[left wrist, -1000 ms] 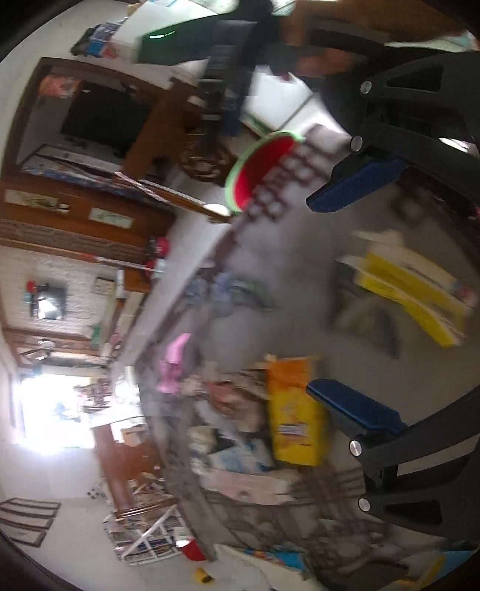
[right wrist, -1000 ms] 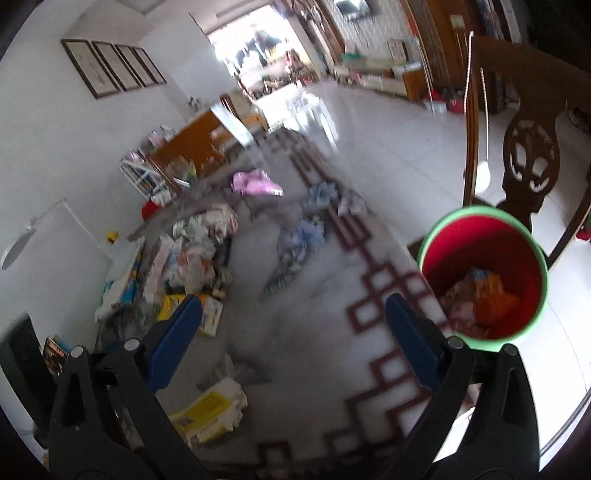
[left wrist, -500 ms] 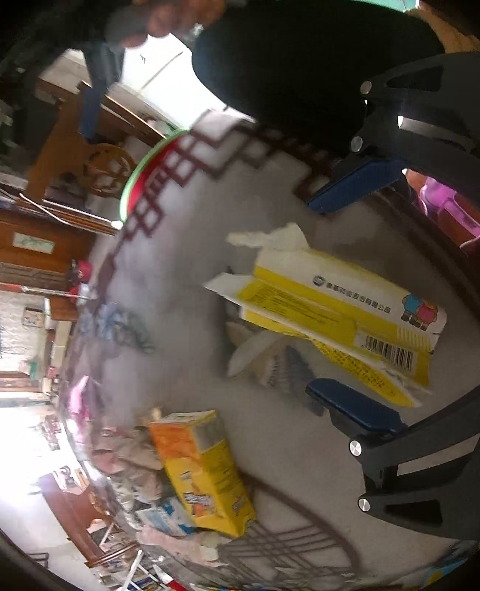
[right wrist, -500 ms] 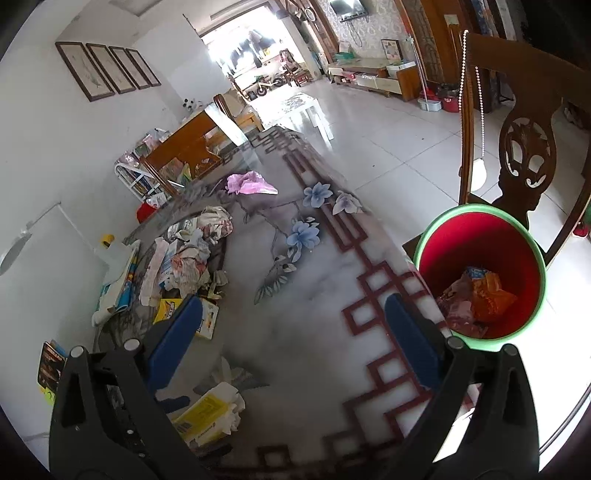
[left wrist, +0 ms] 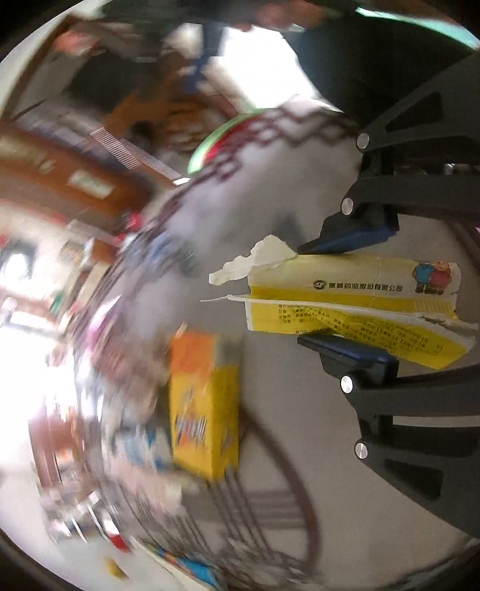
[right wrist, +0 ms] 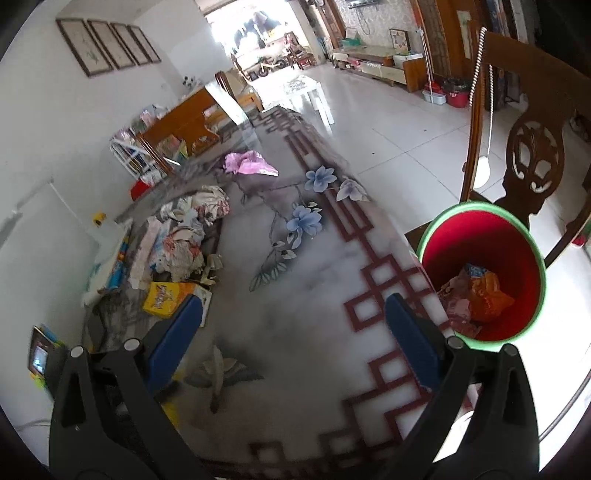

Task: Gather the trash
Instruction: 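Hold the yellow carton with the left gripper while the right gripper grasps crumpled paper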

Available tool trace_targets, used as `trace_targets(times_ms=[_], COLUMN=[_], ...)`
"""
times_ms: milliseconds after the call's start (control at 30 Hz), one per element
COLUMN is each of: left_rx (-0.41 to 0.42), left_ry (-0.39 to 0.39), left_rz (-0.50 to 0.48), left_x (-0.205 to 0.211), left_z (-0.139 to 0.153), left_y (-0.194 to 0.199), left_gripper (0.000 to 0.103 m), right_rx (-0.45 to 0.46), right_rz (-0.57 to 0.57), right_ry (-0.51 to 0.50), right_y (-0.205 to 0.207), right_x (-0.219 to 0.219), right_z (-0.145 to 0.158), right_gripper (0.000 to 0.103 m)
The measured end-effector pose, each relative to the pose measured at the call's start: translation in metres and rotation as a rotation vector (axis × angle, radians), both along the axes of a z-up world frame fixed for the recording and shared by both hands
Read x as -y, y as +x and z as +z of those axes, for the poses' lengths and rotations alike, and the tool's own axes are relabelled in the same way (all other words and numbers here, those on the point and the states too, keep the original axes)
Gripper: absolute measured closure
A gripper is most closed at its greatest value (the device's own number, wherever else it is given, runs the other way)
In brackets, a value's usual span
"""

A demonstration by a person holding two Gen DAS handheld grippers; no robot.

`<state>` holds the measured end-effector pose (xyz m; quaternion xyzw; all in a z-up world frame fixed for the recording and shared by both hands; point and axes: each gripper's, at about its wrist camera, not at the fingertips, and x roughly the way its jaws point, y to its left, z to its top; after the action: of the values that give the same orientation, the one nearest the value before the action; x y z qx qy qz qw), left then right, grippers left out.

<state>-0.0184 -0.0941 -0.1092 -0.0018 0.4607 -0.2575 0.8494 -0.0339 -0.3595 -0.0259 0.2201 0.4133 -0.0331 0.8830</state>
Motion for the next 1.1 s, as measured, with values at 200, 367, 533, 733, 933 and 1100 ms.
trace_targets(times_ms=[200,367,533,733,933,1100], left_rx=[-0.020,-0.042,-0.013,0.000,-0.001,-0.004], left_ry=[-0.089,-0.124,-0.145,-0.156,-0.182,-0.191], left_rz=[0.187,0.238,0.229,0.248,0.273,0.271], left_x=[-0.047,-0.060,-0.060,-0.067,-0.075,-0.075], left_z=[0.001,-0.005,0.003,0.007,0.008,0.008], left_y=[0.017,0.023,0.021,0.023,0.027,0.029], left_gripper=[0.063,0.063,0.061,0.061,0.061,0.061], right_rx=[-0.016,-0.070,-0.091,-0.077,-0.135,-0.157], right_rz=[0.042,0.087,0.125,0.163,0.213,0.263], right_ry=[0.045,0.039,-0.061,-0.077,-0.139,-0.158], right_y=[0.043,0.088,0.135,0.177,0.200,0.200], right_x=[-0.032,-0.070,-0.113,-0.153,-0.183,-0.197], right_z=[-0.010,-0.029,-0.036,-0.037,-0.056,-0.065], right_gripper=[0.005,0.005,0.005,0.005,0.005,0.025])
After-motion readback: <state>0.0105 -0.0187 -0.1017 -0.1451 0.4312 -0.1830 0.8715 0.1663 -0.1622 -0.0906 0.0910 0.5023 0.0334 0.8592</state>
